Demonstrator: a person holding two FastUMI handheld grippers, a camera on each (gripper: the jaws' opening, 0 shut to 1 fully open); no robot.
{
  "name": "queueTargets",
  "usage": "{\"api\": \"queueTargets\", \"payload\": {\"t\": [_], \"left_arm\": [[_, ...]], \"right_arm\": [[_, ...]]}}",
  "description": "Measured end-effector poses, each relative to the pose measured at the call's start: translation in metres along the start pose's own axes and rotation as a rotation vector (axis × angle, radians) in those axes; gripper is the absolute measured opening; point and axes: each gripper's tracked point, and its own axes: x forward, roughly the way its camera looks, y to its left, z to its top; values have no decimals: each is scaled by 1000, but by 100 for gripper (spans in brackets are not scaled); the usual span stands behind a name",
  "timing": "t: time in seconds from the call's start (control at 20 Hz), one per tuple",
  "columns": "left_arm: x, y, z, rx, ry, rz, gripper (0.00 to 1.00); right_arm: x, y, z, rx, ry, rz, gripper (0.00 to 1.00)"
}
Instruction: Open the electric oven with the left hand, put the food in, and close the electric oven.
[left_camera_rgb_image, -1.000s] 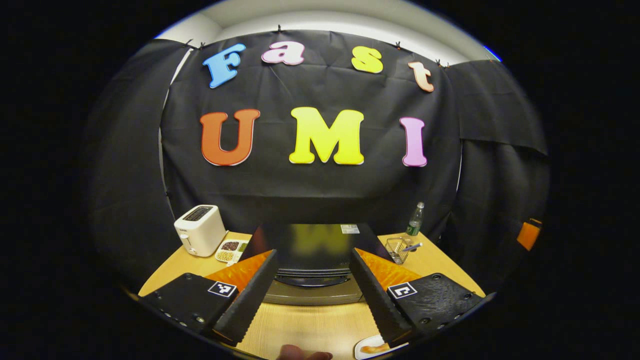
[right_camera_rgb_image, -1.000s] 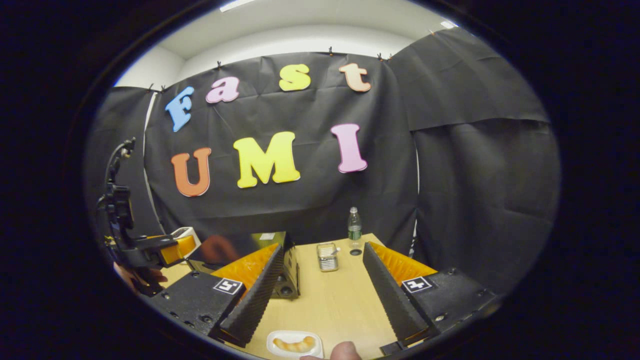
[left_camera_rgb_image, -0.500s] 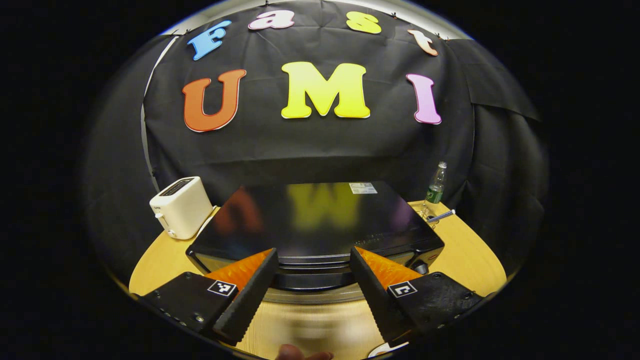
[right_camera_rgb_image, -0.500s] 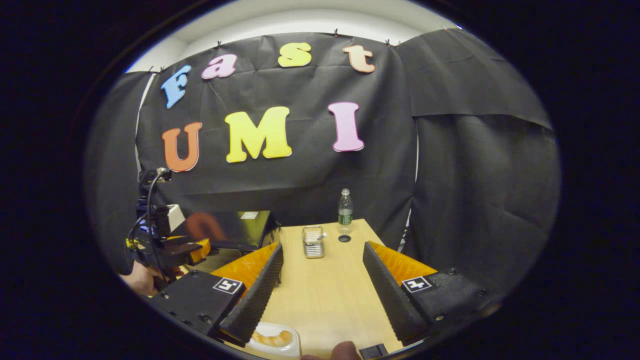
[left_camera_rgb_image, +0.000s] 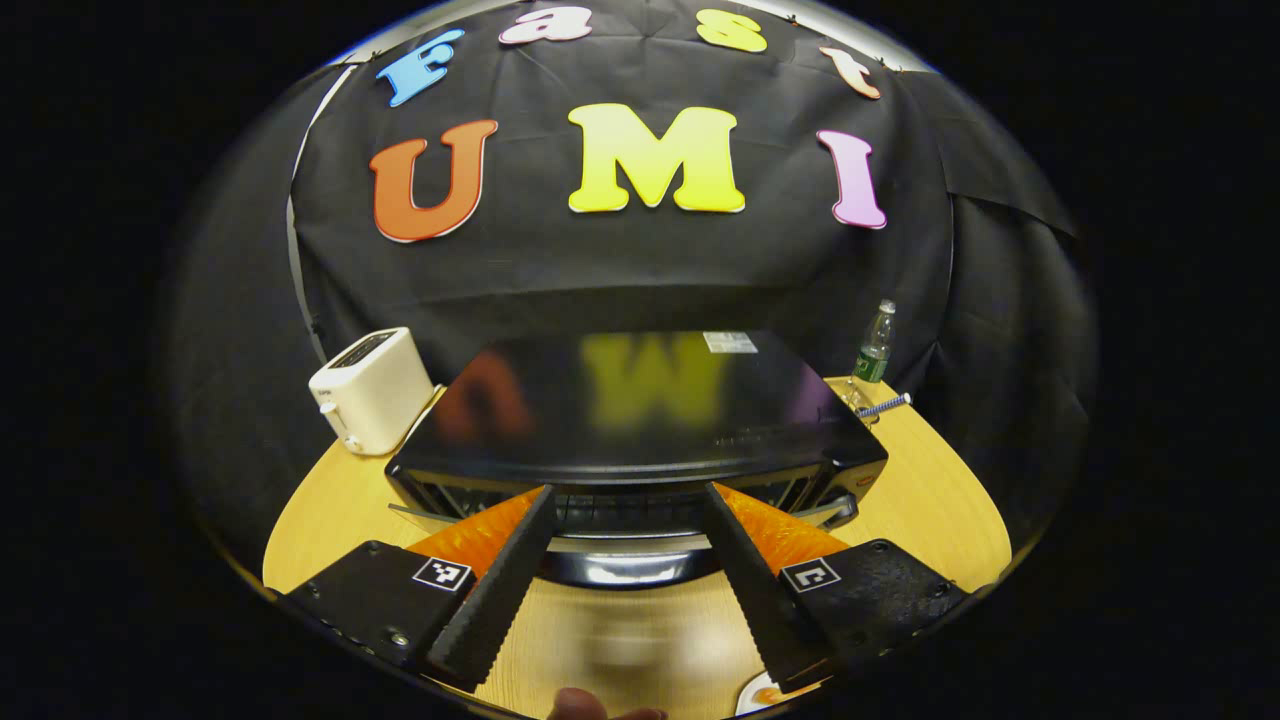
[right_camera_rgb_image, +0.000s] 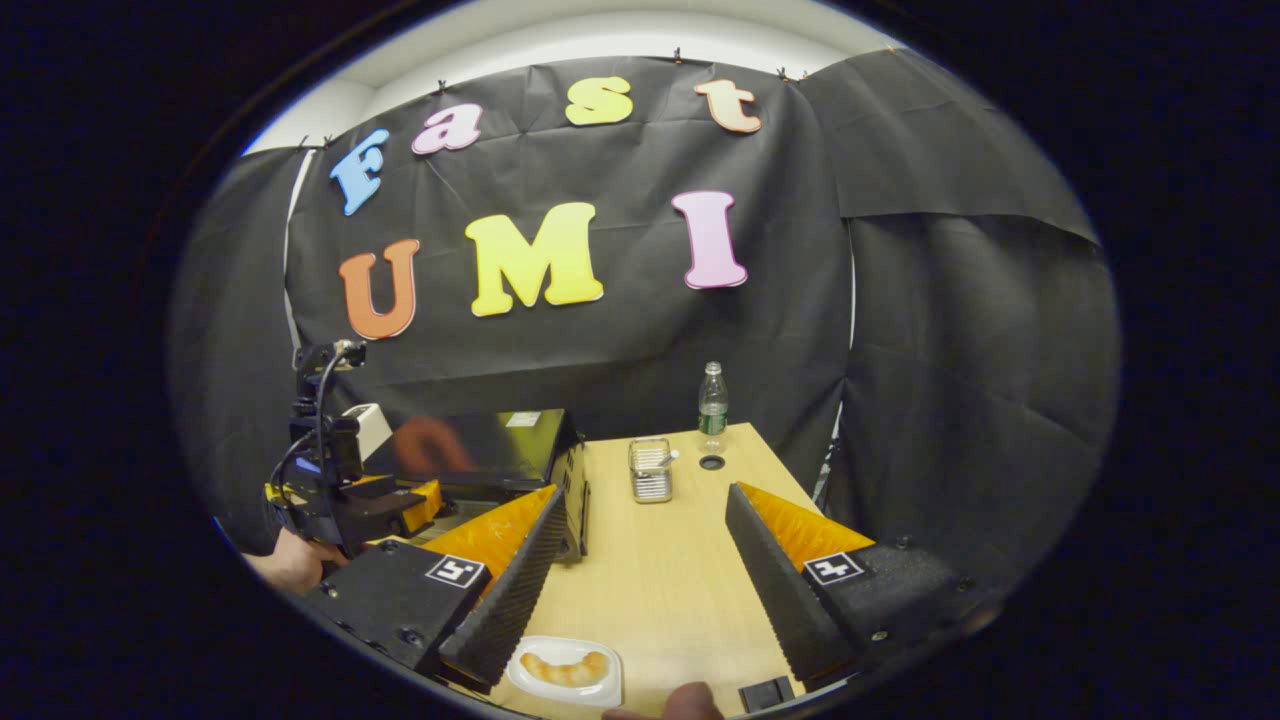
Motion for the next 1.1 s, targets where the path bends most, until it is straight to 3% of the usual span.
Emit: {"api": "queueTargets", "payload": {"t": [0.3, 0.75, 0.8, 0.9, 1.1], "left_arm": [[-33, 10, -83, -46, 136, -29, 96], [-18, 9, -163, -96, 313, -51, 95], [-19, 10, -161, -92, 297, -46, 100], [-20, 14, -157, -61, 261, -43, 95], [-34, 11, -128, -82, 169, -63, 94]], "right_arm": [[-27, 9, -16, 0, 11, -2, 98], [-65, 16, -34, -63, 51, 0, 98], [-68, 20, -36, -64, 55, 5, 98], [-72, 25, -35, -70, 49, 11, 99], [-74, 36, -40, -52, 68, 33, 99]]}}
